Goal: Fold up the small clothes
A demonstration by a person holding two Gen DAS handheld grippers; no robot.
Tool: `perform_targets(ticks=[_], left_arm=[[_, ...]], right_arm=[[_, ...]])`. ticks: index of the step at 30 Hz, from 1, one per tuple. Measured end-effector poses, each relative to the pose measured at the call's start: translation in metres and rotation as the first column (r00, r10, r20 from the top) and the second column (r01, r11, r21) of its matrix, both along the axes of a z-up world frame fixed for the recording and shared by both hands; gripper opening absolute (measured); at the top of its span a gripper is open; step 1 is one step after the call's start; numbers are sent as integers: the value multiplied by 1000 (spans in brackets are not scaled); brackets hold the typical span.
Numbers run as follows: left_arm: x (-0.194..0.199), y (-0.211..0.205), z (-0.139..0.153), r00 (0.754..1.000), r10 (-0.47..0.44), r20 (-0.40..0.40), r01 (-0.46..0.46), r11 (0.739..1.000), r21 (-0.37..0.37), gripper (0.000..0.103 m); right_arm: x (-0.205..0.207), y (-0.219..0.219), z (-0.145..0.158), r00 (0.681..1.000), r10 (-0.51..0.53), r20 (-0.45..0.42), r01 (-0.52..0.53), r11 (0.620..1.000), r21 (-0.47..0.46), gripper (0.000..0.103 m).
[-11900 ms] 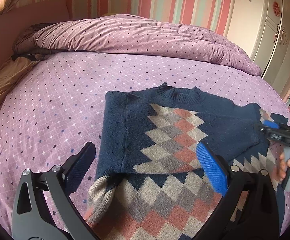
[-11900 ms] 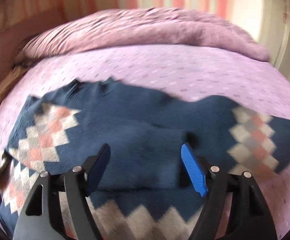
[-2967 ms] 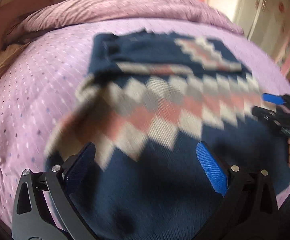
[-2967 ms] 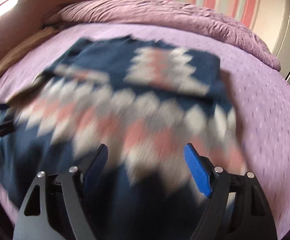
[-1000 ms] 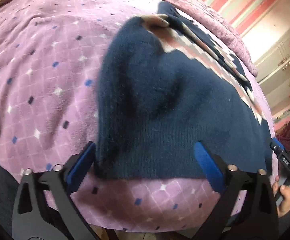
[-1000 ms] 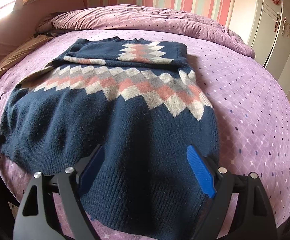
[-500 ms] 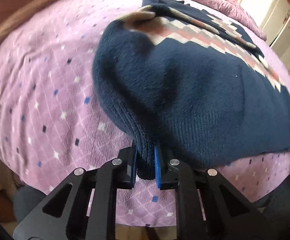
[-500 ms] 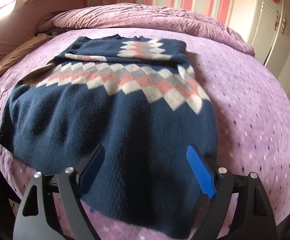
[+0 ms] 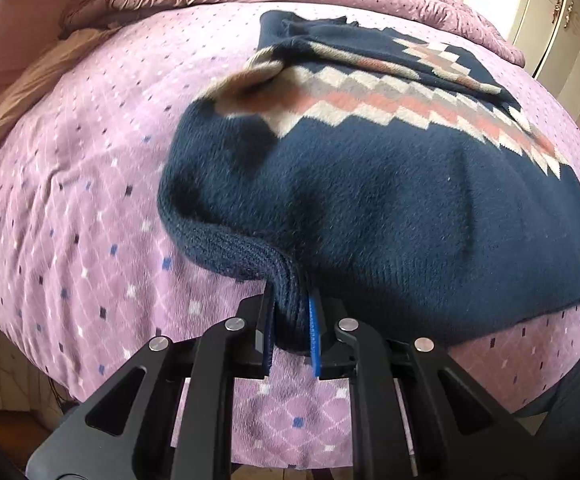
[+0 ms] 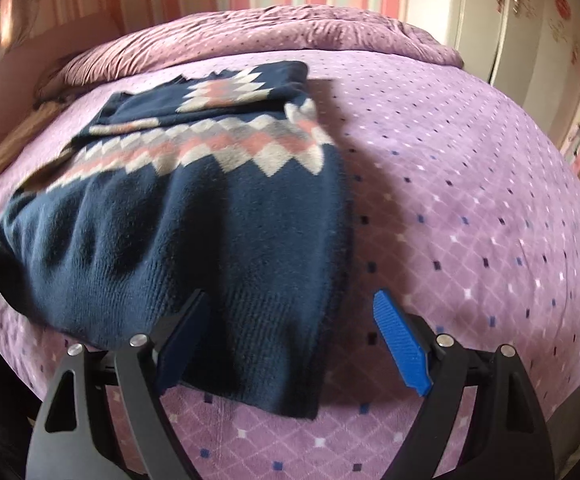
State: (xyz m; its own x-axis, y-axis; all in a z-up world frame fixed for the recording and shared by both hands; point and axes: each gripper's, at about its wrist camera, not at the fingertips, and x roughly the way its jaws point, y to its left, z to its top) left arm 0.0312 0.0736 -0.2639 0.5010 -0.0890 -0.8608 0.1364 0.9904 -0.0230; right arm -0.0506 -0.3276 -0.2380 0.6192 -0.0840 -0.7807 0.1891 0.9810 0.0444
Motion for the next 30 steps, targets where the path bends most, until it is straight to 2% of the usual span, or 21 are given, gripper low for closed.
perform_targets(ticks=[8,9,10,11,12,13,19,25,30], left_arm=[[14,-7,12,999,-19,35,19,1000,-5,12],[16,-8,13,999,-22,37,22,1000,-5,12],[18,-8,14,999,-25,38,25,1000,-6,12],[20,-8,14,999,-28,39,28,1000,-6,12],[22,-10,14,999,-35,39,35,999,-5,12],[23,-11,15,998,-40,38,40,999,-2,12],[35,-14,12,997,-78,22,78,997,4,12],[43,-19,10,992,-126,20,126,992,32,12],[47,-18,9,987,-162,11,162,986,32,12]], right_arm=[[-1,-14,-18,998,-27,-57,31,996,79,83],[1,-15,-20,998,-26,-64,32,995,97,78],[4,-17,-24,996,-24,-81,35,990,134,66],[6,-17,-26,996,-19,-92,33,987,159,28],[7,-15,-27,995,-19,-102,35,987,159,13],[8,-12,-27,995,-14,-103,29,988,148,9],[17,4,-16,992,69,-105,-58,992,111,7],[38,30,17,982,188,-30,-187,982,40,7],[64,48,41,968,252,10,-251,967,-35,7]])
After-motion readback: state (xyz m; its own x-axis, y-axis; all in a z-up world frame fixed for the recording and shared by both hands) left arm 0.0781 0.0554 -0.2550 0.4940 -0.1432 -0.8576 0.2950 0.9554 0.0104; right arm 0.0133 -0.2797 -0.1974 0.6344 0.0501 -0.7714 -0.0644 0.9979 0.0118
